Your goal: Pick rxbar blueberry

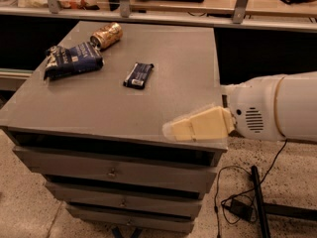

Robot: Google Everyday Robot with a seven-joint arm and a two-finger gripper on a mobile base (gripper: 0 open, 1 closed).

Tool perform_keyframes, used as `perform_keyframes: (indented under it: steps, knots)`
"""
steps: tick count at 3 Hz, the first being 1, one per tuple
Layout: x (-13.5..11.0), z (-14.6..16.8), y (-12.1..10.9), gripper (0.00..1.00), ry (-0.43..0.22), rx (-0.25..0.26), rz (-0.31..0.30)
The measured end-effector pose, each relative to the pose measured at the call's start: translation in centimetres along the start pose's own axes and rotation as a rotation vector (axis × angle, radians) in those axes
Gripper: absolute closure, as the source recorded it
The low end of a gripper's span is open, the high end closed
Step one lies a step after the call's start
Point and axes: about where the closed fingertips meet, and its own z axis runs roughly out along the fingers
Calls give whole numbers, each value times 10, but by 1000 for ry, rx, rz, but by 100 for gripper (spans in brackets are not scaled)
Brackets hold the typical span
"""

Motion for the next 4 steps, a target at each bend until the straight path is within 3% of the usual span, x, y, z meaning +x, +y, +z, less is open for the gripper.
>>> perform_keyframes:
  steps: [1,2,3,4]
  knots:
    - [-5,11,-2,0,-18,46,2]
    - [-11,37,-5,0,-51,133,1]
    - [-20,63,-14,0,-119,179,-5]
    - [-35,97,-16,0,-198,184,-45]
